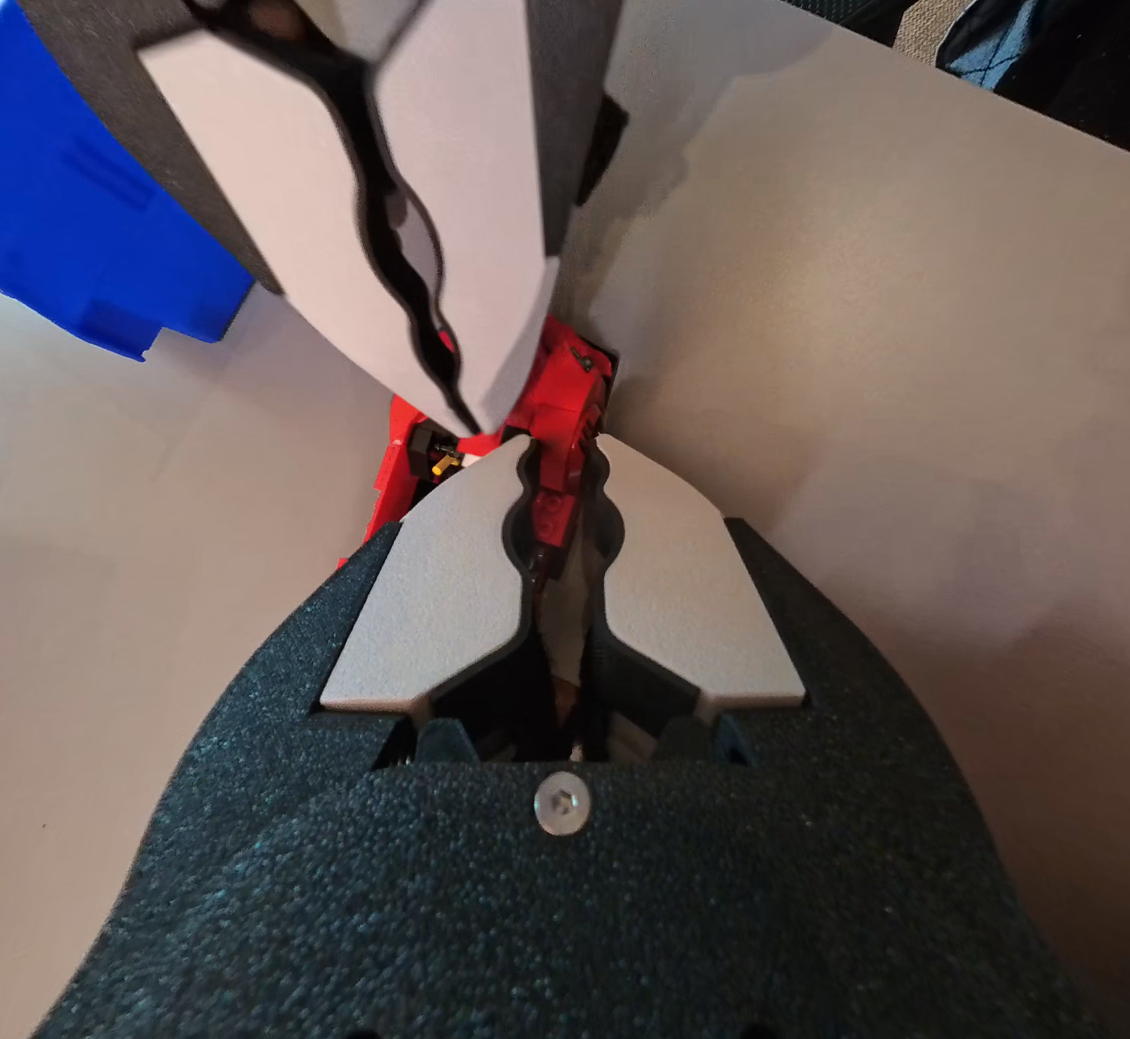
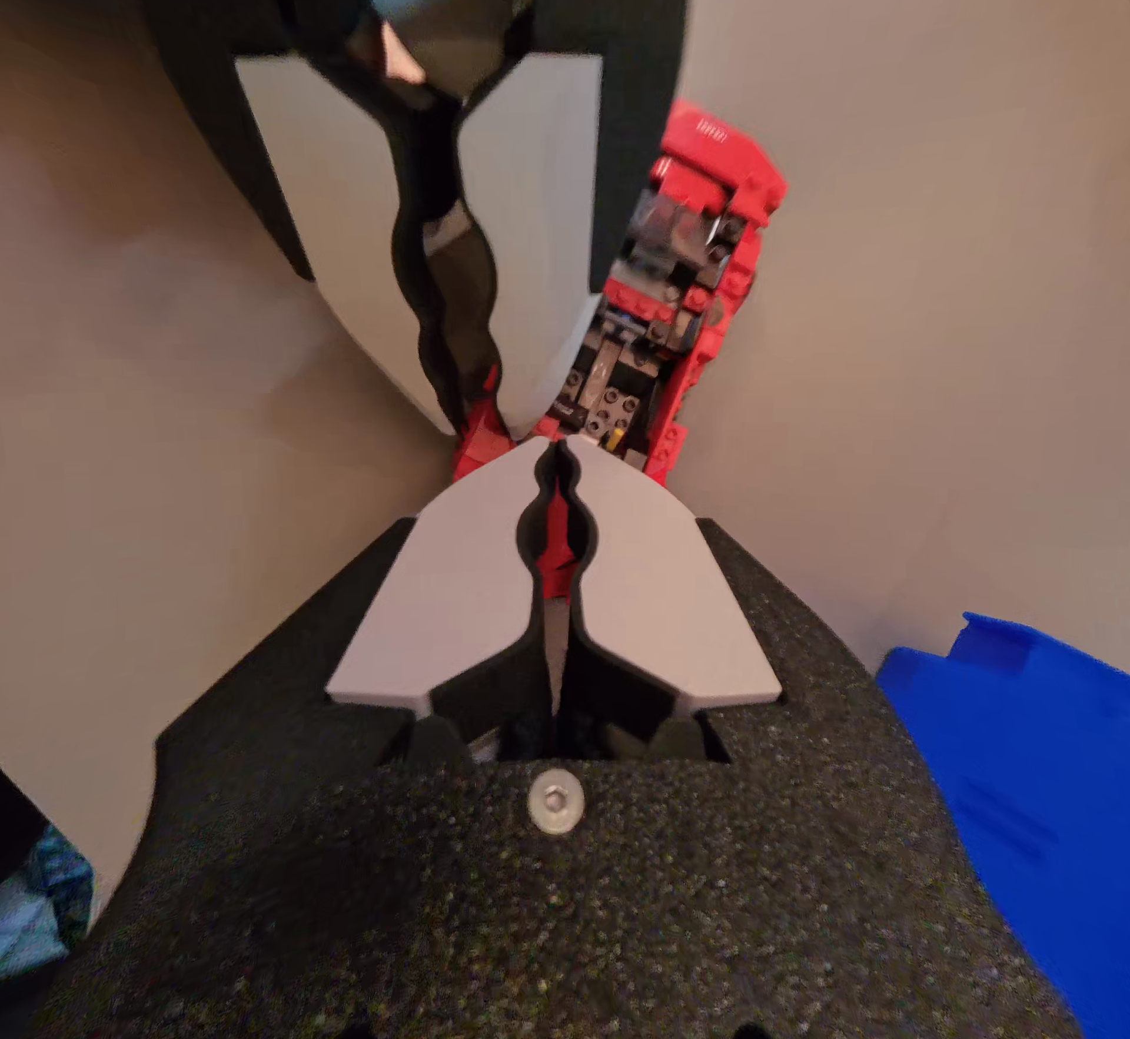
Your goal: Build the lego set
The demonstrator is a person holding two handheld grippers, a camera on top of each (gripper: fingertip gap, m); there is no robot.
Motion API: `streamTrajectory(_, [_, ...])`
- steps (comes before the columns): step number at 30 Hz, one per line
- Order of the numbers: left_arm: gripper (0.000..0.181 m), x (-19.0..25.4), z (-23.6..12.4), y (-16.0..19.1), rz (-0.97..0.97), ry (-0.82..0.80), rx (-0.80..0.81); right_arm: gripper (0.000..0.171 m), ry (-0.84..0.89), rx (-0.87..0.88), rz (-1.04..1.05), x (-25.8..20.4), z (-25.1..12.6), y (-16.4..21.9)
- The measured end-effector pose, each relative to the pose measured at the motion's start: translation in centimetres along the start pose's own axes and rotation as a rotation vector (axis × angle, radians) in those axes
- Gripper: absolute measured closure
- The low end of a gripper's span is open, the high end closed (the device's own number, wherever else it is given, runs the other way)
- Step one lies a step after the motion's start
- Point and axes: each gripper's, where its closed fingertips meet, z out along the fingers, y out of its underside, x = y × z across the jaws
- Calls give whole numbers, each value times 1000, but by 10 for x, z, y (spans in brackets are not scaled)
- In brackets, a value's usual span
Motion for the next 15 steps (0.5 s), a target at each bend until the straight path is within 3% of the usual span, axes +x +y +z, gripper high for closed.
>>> streamTrajectory(1, [166,0,0,0,0,1,0,171,8,35,21,3,-5,-4])
streamTrajectory(15, [160,3,-4,4,-16,34,-48,171,101,177,208,-5,-59,24])
